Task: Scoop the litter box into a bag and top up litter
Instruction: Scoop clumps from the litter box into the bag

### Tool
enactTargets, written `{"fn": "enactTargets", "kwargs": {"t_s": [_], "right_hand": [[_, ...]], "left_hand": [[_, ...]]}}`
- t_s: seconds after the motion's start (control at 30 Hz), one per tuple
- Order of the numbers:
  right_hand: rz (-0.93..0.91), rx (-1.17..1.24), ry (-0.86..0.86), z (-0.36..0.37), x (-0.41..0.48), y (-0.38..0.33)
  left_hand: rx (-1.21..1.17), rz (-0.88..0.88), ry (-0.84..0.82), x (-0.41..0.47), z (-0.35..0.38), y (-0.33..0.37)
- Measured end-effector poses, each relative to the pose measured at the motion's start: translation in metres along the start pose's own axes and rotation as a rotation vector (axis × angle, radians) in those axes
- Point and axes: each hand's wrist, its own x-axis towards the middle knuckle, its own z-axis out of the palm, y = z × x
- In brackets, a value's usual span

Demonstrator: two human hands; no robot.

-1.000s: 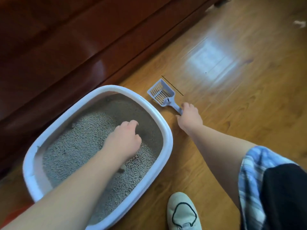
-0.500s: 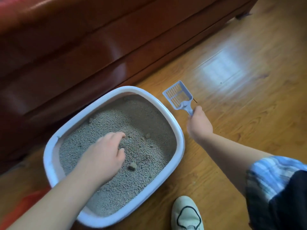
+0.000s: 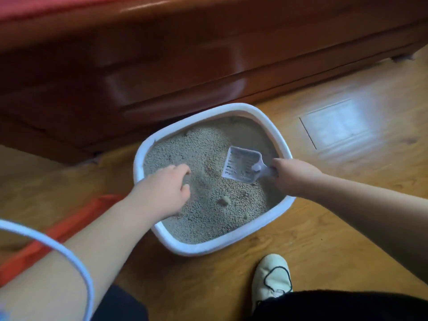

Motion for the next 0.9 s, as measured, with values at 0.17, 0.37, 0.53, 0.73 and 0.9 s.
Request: {"fn": "enactTargets", "kwargs": {"t_s": [0.17, 0.37, 0.53, 0.73, 0.9], "right_hand": [[-0.205, -0.31, -0.248, -0.03, 0.022, -0.061], [-0.299, -0.37, -0.409, -0.047, 0.048, -0.139], [-0.409, -0.559, -0.313, -0.031, 0.066, -0.169], [-0.366, -0.736, -0.182, -0.013, 0.06, -0.168], [-0.26, -0.769, -0.119, -0.011, 0.067, -0.167]], "left_hand": [[0.163, -0.063, 0.014, -0.001, -0.01, -0.052], [0.411, 0.117, 0.015, -0.012, 0.018, -0.09], [0.407, 0.271, 0.122, -0.022, 0.054, -0.117], [0.269, 0.231, 0.204, -0.04, 0.089, -0.135], [0.273, 0.223, 0.262, -0.041, 0.093, -0.131]]}}
